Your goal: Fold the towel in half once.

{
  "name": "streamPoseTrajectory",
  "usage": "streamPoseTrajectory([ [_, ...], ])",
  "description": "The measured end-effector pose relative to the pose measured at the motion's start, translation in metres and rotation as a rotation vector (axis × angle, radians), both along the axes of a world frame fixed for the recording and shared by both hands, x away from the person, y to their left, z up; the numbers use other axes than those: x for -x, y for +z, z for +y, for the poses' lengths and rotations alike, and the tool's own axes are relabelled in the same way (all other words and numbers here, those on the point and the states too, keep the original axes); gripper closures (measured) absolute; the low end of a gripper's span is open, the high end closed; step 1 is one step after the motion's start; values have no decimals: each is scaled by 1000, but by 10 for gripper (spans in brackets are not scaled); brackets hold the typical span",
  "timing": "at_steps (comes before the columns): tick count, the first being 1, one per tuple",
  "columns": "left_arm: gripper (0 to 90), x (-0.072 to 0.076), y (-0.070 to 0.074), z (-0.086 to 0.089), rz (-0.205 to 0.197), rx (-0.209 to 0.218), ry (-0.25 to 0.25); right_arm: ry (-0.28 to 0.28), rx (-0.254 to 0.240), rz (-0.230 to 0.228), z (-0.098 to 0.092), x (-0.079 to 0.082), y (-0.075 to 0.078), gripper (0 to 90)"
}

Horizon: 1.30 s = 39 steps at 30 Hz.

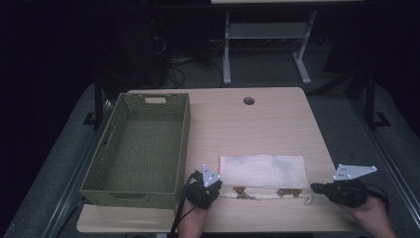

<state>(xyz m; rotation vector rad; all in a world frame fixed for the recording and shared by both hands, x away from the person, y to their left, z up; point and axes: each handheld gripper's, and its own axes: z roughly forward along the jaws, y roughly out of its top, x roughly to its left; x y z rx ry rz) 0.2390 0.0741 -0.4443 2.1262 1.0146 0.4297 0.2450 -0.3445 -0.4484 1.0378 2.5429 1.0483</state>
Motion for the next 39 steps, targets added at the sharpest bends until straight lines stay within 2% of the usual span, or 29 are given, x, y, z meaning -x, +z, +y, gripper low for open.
streamPoseTrajectory([
  [3, 871, 4, 0, 2, 9, 9, -9, 9, 6, 6, 0, 3, -1, 870],
  [7, 855, 6, -6, 2, 45, -6, -31, 19, 0, 34, -2, 8, -4, 859],
  [8, 830, 7, -7, 2, 47, -12, -33, 23, -9, 36, -2, 8, -4, 807],
  [12, 735, 4, -2, 0, 37, -10, -37, 22, -57, 26, -4, 7, 0, 740],
  [16, 658, -5, 2, -4, 25, -15, -39, 23, -59, 2, -2, 0, 3, 700],
  [19, 606, -15, 4, -8, 16, -19, -33, 13, -66, -10, -1, -9, 6, 673],
  [26, 580, -44, 3, -14, 7, -39, -19, -26, -68, -28, 2, -31, 10, 663],
  [33, 563, -68, 0, -19, 1, -64, -7, -41, -49, -54, 7, -65, 10, 686],
  [39, 549, -88, -2, -19, 9, -64, -4, -71, -49, -17, 8, -93, 1, 686],
])
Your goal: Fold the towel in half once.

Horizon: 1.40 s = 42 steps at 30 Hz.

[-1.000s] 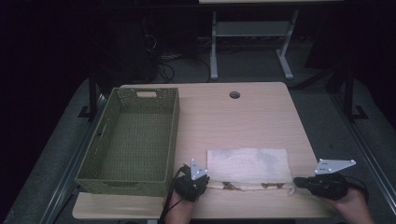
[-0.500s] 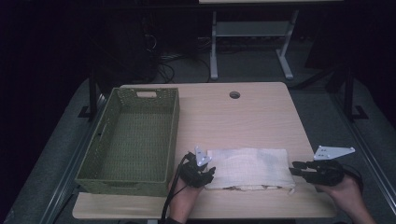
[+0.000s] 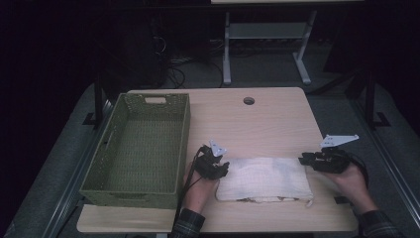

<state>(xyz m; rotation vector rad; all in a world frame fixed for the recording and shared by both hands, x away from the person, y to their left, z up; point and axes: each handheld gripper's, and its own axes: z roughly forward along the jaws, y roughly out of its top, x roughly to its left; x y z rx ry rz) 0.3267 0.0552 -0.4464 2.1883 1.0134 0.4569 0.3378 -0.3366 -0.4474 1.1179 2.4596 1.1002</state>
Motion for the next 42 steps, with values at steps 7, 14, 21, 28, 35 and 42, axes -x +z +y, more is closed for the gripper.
streamPoseTrajectory([
  [7, 541, -17, -4, 2, 5, -16, 22, -13, 19, 57, -5, -16, -16, 685],
  [14, 536, -25, -11, 4, 34, -13, 19, 10, 27, 75, -2, -16, -21, 795],
  [21, 608, -30, -18, 4, 66, 18, -15, 20, 39, 72, 1, -14, -21, 850],
  [28, 852, -32, -17, 2, 79, 38, -52, 2, 52, 48, 0, -18, -16, 861],
  [35, 855, -41, -8, 5, 18, 48, -10, -26, 40, -2, -2, -35, -6, 861],
  [42, 855, -51, 6, 3, -47, 78, 22, -52, 28, -39, -4, -50, 0, 861],
])
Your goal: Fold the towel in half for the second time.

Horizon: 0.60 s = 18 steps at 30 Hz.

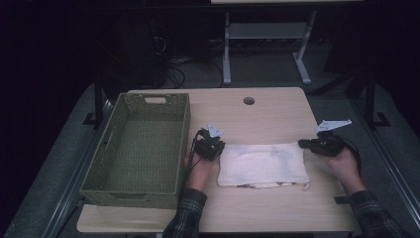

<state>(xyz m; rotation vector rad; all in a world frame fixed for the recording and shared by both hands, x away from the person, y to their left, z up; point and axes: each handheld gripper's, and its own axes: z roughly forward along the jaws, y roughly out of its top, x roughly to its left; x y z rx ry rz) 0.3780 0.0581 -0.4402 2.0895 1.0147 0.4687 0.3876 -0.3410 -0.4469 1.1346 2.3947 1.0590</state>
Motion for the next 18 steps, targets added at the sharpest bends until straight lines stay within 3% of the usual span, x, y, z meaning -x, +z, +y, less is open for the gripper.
streamPoseTrajectory([
  [8, 856, 11, 9, 4, -36, 5, -12, 10, -14, -19, -3, 9, 7, 861],
  [18, 855, 35, 14, 7, -73, 24, -31, 35, -2, -24, -3, 37, 12, 860],
])
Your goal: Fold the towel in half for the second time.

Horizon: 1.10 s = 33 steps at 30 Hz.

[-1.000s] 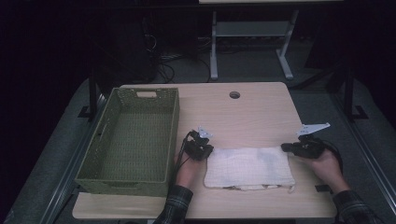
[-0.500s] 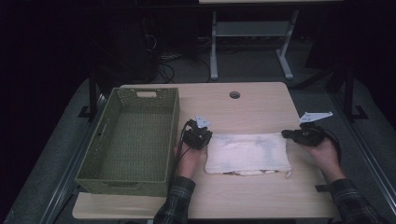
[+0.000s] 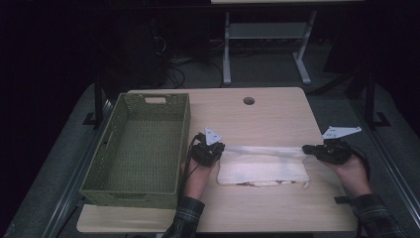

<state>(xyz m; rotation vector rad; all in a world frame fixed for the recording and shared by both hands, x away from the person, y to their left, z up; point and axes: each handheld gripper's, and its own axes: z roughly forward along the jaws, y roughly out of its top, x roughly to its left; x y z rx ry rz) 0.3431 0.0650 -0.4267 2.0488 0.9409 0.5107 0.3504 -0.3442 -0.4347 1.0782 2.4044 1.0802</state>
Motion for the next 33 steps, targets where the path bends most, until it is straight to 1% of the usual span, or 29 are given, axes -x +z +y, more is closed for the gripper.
streamPoseTrajectory([
  [3, 855, 5, 1, 1, -5, 0, -2, 5, 6, -9, 1, 6, 2, 860],
  [7, 854, 13, 1, 2, -3, -4, -6, 11, 12, -2, 2, 13, 1, 860],
  [8, 855, 13, 1, 2, -3, -4, -6, 13, 12, -2, 1, 14, 1, 859],
  [9, 854, 17, 1, 0, -1, -11, 0, 15, 11, 2, 2, 16, 1, 860],
  [12, 854, 24, 1, -2, 1, -40, 11, 21, 16, 7, 2, 21, 0, 856],
  [14, 855, 28, 2, -2, 0, -47, 16, 23, 22, 4, 3, 24, 1, 856],
  [18, 855, 33, 2, -3, -4, -44, 20, 29, 31, -1, 4, 28, 1, 857],
  [19, 855, 34, 1, -3, -4, -53, 18, 30, 33, 1, 4, 29, 1, 857],
  [21, 855, 37, 0, -3, -1, -49, 17, 35, 33, 3, 4, 30, 0, 857],
  [24, 855, 40, -1, -3, 4, -58, 16, 42, 29, 8, 3, 33, -1, 857],
  [29, 855, 46, -5, -4, 4, -67, 17, 47, 34, 16, 3, 40, -3, 857],
  [31, 855, 49, -5, -4, 7, -72, 16, 52, 45, 18, 3, 42, -5, 857],
  [33, 855, 51, -6, -4, 11, -68, 16, 56, 40, 23, 4, 45, -5, 856],
])
